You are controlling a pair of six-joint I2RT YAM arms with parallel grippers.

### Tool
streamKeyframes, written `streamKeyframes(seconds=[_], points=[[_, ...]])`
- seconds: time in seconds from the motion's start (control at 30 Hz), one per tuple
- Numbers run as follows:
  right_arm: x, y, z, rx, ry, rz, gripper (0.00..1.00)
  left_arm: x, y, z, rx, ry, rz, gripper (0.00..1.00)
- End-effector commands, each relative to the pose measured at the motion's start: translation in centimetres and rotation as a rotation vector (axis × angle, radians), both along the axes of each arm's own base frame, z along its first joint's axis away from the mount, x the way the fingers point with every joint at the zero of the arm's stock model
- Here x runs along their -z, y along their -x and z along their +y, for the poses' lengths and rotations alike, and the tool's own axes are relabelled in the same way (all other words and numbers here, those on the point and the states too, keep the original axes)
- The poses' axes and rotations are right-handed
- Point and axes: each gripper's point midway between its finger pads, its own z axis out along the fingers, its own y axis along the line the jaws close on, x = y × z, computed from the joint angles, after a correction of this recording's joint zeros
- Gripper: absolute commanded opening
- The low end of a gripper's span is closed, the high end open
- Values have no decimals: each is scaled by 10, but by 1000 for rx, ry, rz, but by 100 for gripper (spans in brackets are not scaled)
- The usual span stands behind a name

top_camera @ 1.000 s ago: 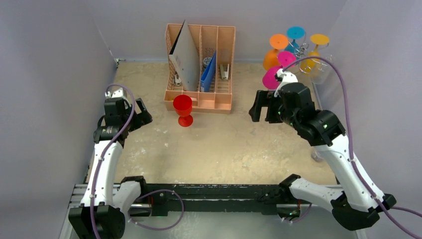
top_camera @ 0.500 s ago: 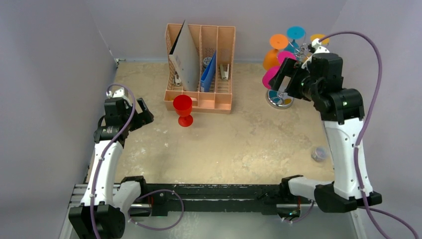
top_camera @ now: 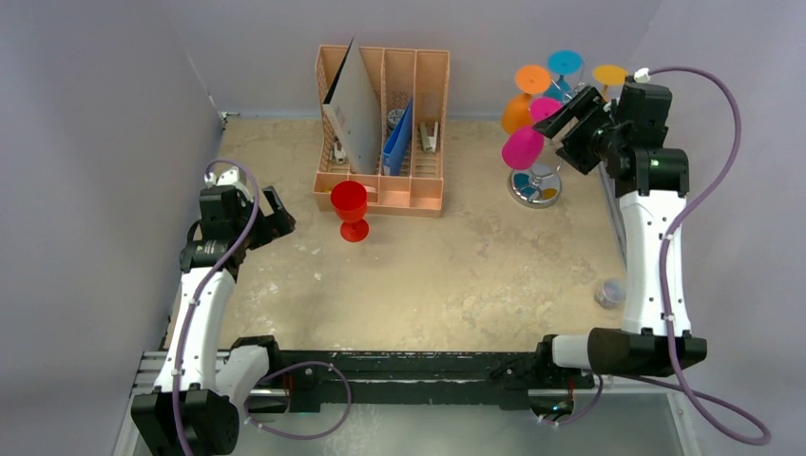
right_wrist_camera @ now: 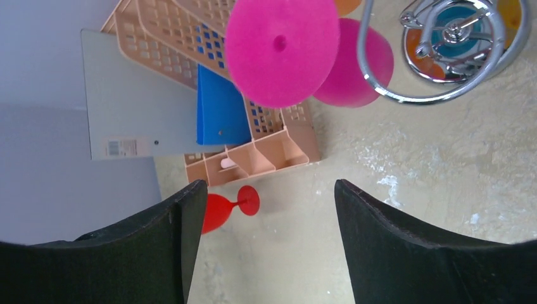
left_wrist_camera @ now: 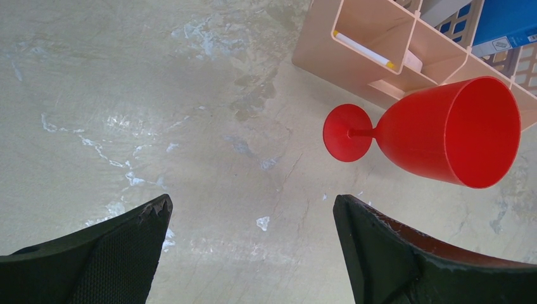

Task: Take the wine glass off the wine glass rack
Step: Pick up the wine glass from the wine rack.

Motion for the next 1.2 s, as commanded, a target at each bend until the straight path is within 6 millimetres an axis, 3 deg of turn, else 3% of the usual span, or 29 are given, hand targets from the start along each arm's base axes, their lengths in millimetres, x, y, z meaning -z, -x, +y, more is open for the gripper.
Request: streamKeyframes(seconds=[0.0, 0.17, 0.4, 0.73, 1.17], points=[[-7, -19, -14, 90, -10, -65, 75, -4, -7, 1, 20, -13, -31, 97], [2, -31, -27, 148, 6, -71, 64, -2, -8, 1, 18, -13, -25, 97], [7, -50, -41, 215, 21, -101, 59, -2, -7, 2, 13, -17, -20, 97], [11, -71, -35, 187, -39, -139, 49, -1, -9, 3, 13, -17, -17, 97], [13, -65, -36, 201, -52, -170, 26, -2, -9, 2, 14, -16, -22, 97]])
